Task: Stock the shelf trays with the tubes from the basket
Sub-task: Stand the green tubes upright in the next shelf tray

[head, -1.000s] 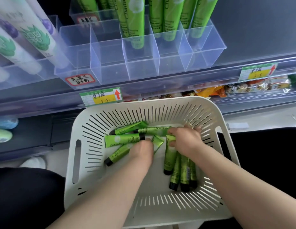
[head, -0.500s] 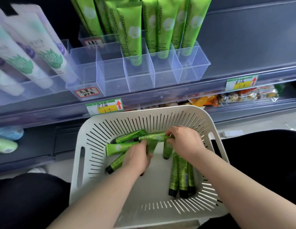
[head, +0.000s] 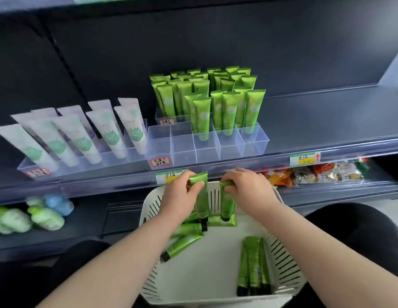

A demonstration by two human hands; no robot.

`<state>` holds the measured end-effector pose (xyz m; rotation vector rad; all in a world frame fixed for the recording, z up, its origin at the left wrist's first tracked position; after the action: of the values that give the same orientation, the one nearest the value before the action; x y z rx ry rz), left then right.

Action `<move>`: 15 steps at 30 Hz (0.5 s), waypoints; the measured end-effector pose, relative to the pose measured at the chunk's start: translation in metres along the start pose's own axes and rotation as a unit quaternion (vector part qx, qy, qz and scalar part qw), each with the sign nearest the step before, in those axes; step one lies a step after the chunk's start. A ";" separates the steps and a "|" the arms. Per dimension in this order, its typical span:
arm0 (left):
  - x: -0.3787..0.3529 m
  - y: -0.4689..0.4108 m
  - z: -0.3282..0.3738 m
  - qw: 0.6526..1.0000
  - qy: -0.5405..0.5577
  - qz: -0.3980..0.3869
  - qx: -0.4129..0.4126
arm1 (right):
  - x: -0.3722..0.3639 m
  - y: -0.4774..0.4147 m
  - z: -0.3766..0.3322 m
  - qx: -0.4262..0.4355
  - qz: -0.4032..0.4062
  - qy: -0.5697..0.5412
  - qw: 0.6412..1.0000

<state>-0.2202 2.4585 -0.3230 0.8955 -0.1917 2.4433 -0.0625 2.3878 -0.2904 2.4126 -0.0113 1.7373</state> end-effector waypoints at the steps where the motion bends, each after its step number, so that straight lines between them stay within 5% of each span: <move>1: 0.013 -0.003 0.011 1.000 0.008 0.012 -0.008 | 0.013 0.000 -0.005 0.007 0.016 -0.003 1.000; 10: 0.131 -0.013 0.103 0.978 -0.023 0.178 -0.102 | 0.123 -0.008 -0.051 0.067 0.171 -0.003 0.983; 15: 0.161 -0.033 0.119 0.973 -0.016 0.209 -0.102 | 0.154 -0.016 -0.059 0.081 0.230 0.000 0.970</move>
<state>-0.2395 2.5191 -0.1301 0.8725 -0.6939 2.7216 -0.0669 2.4262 -0.1291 2.6873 -0.4849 1.9876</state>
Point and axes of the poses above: each hand's wrist, its own y-axis away from the middle knuckle, its own x-axis out of the back of the hand, z = x × y, the point moved 7 cm from there along -y, towards the middle knuckle, and after that the axes turned 13 degrees about -z, right-handed, at the moved point
